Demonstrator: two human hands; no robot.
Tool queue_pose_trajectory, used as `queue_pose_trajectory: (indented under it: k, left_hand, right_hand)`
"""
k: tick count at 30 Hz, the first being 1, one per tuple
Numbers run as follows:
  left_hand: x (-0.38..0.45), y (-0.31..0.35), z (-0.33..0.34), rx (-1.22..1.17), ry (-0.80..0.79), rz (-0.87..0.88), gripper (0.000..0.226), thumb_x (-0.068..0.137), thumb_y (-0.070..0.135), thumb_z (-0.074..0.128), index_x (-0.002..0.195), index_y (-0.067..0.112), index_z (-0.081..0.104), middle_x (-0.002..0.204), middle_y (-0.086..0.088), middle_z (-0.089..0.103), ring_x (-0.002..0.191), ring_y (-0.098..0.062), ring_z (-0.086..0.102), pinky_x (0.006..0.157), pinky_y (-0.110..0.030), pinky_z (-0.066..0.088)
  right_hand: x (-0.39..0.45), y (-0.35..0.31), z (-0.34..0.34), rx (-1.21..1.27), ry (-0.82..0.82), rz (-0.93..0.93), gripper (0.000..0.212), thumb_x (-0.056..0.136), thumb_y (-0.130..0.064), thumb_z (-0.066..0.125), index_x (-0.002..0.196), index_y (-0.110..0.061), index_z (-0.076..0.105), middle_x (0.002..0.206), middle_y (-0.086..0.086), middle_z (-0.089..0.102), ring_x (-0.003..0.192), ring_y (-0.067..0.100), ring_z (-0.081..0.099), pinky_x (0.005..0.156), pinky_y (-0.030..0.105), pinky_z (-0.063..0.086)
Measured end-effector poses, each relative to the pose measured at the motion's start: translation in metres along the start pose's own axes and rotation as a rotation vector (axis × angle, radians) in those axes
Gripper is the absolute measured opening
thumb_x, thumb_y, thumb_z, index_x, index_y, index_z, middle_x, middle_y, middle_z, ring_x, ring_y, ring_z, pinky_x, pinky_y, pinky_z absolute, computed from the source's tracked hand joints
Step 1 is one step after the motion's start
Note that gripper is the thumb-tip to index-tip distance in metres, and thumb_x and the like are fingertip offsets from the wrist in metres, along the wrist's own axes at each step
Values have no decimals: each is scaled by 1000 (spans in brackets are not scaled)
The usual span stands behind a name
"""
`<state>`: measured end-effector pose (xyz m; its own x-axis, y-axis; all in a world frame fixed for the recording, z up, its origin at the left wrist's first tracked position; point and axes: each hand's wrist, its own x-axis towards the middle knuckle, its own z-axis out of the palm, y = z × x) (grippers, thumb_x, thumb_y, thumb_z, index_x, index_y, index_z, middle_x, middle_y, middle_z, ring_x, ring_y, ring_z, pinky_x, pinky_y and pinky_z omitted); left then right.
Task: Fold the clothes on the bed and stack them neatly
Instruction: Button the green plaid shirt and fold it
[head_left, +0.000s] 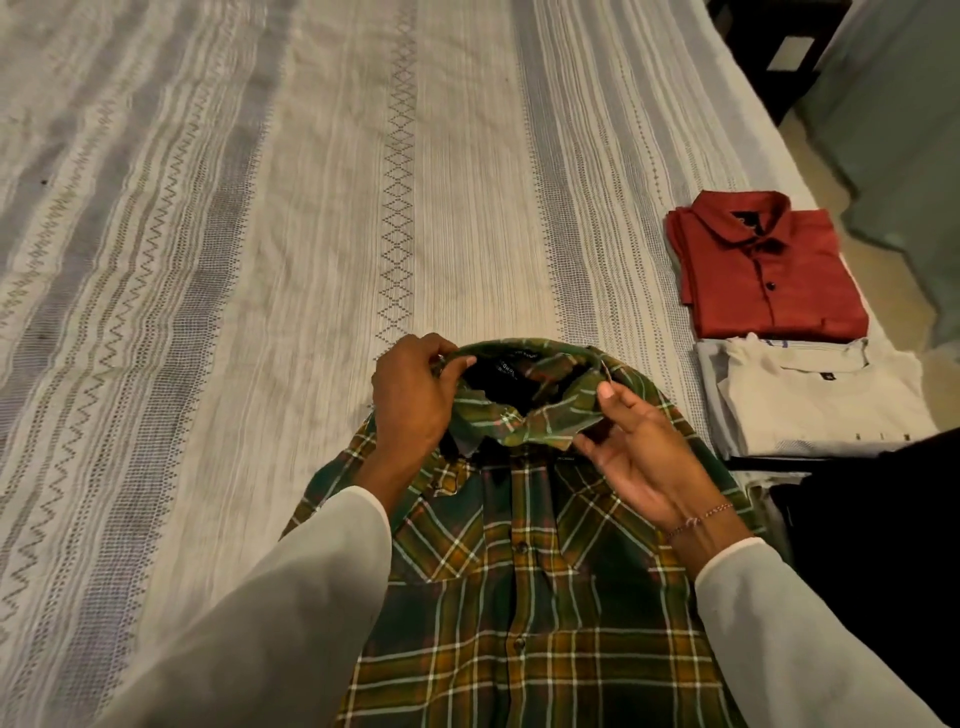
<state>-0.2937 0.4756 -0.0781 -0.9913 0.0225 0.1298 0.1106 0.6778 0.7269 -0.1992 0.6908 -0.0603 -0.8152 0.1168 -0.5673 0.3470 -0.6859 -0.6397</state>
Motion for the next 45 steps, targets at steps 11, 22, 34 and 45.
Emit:
queue_pose_trajectory:
  k: [11, 22, 34, 45]
  left_hand:
    - [-20, 37, 4, -24, 95, -259, 31, 102, 37, 56, 106, 6, 62, 94, -9, 68, 74, -14, 53, 60, -19, 36]
    - [-25, 33, 18, -146, 1, -412, 39, 94, 47, 65, 109, 12, 56, 95, -6, 69, 80, -22, 66, 68, -32, 54]
    - [-42, 34, 30, -63, -70, -447, 24, 88, 26, 66, 75, 15, 48, 71, 1, 54, 63, -13, 47, 55, -25, 32]
    - [11, -39, 18, 561, -446, -201, 69, 90, 68, 55, 136, 18, 45, 137, -8, 55, 122, -29, 55, 105, -47, 48]
  right_hand:
    - [-1, 17, 21, 53, 8, -93, 44, 107, -9, 42, 145, -29, 50, 135, 6, 65, 123, 26, 63, 99, 49, 54]
    - [2, 36, 21, -406, 294, -288, 39, 95, -55, 58, 108, -18, 65, 112, 5, 73, 106, 19, 69, 90, 39, 57]
    - [16, 31, 14, -1095, 359, -492, 10, 88, -21, 70, 85, -20, 61, 76, -5, 69, 68, 10, 67, 68, 35, 58]
    - [99, -28, -30, -1950, 234, -431, 38, 97, -24, 62, 133, -13, 60, 126, 19, 61, 114, 41, 55, 94, 48, 49]
